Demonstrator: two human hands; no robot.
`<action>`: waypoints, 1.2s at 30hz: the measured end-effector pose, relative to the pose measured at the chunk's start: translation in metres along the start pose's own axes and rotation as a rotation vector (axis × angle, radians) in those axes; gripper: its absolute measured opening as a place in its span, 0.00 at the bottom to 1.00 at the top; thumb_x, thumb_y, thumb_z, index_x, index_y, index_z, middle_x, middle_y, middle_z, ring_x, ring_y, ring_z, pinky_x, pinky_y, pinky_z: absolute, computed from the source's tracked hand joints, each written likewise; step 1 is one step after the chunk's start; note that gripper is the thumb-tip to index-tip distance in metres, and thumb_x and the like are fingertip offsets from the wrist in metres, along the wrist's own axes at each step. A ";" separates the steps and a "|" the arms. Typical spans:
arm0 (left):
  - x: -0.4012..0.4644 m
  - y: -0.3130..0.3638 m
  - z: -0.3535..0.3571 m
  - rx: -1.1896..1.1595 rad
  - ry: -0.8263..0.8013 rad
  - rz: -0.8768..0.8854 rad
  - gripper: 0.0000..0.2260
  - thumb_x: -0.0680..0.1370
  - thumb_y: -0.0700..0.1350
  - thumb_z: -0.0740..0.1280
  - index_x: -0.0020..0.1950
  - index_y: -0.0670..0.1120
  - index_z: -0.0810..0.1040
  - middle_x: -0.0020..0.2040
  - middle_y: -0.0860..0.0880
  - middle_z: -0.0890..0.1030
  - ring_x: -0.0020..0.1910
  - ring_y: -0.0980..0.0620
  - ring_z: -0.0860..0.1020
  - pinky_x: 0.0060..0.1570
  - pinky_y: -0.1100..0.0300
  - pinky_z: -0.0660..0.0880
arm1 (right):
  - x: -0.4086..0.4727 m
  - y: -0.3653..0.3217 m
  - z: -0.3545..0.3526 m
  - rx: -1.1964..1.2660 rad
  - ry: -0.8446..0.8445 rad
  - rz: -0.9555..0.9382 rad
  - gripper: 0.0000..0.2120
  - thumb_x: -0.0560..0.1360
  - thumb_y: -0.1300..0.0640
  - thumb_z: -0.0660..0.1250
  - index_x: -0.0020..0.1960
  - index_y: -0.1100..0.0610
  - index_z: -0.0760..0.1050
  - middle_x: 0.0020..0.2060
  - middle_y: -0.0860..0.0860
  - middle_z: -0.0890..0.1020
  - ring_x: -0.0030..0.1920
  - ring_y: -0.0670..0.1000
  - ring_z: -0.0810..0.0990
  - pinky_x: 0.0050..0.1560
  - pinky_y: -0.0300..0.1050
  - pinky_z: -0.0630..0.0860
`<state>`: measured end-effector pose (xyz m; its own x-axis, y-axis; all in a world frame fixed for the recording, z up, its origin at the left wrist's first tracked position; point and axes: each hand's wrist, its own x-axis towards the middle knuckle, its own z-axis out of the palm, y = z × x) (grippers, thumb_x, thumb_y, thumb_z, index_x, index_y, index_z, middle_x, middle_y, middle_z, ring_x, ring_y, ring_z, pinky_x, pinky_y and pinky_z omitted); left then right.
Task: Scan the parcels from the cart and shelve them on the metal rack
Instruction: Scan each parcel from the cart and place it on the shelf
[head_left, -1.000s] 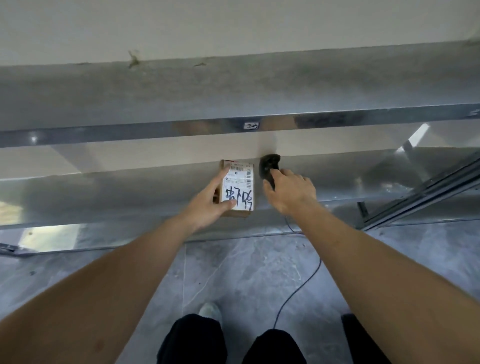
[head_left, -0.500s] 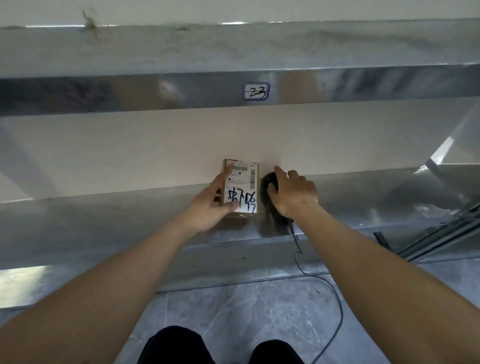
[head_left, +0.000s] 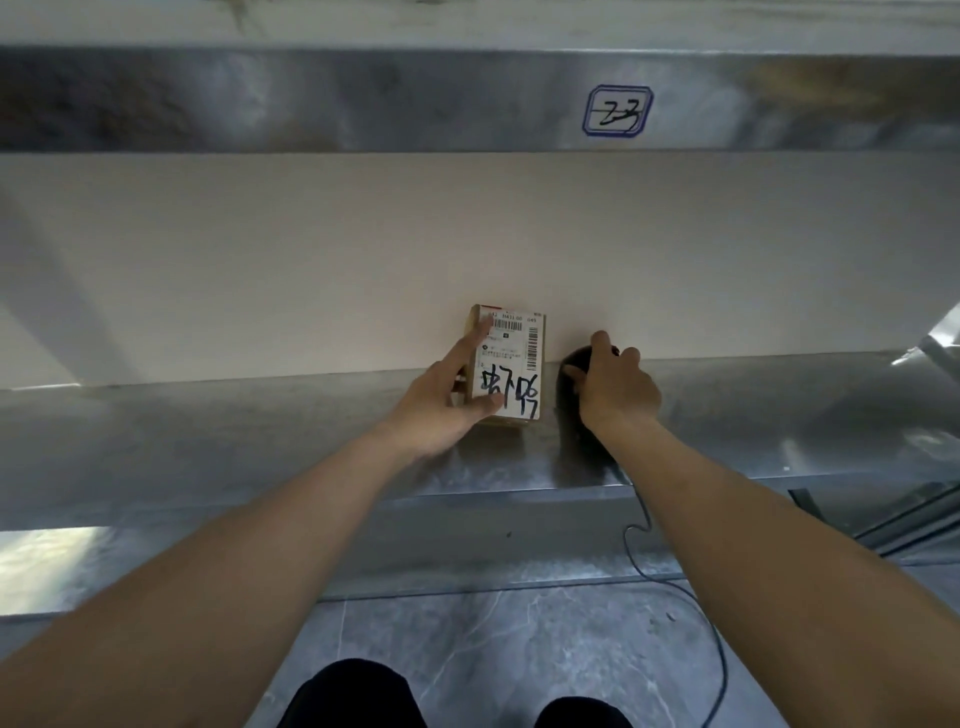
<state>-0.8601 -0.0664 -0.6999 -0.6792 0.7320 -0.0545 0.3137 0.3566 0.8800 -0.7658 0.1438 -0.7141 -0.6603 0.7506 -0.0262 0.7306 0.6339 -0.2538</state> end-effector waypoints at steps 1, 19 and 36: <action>-0.002 0.000 0.000 0.002 0.002 -0.003 0.40 0.81 0.46 0.74 0.82 0.70 0.55 0.71 0.54 0.78 0.68 0.52 0.76 0.73 0.52 0.71 | -0.001 -0.001 0.001 0.025 0.000 0.009 0.21 0.86 0.45 0.59 0.74 0.55 0.61 0.62 0.61 0.72 0.52 0.65 0.79 0.43 0.53 0.71; -0.094 0.078 -0.002 -0.040 -0.057 -0.102 0.40 0.80 0.38 0.73 0.84 0.61 0.57 0.67 0.75 0.66 0.63 0.75 0.71 0.63 0.75 0.68 | -0.122 0.013 -0.094 0.462 -0.059 0.004 0.22 0.84 0.42 0.64 0.72 0.50 0.63 0.56 0.59 0.83 0.54 0.64 0.82 0.52 0.56 0.79; -0.248 0.221 -0.065 -0.070 0.013 -0.215 0.45 0.79 0.36 0.74 0.86 0.60 0.52 0.62 0.74 0.70 0.56 0.78 0.75 0.55 0.80 0.69 | -0.277 -0.027 -0.261 0.671 -0.093 -0.035 0.22 0.84 0.42 0.63 0.72 0.48 0.63 0.56 0.52 0.83 0.53 0.56 0.81 0.52 0.53 0.78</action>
<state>-0.6651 -0.2067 -0.4611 -0.7340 0.6358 -0.2387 0.1140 0.4619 0.8796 -0.5568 -0.0326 -0.4474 -0.7155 0.6938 -0.0826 0.4623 0.3815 -0.8005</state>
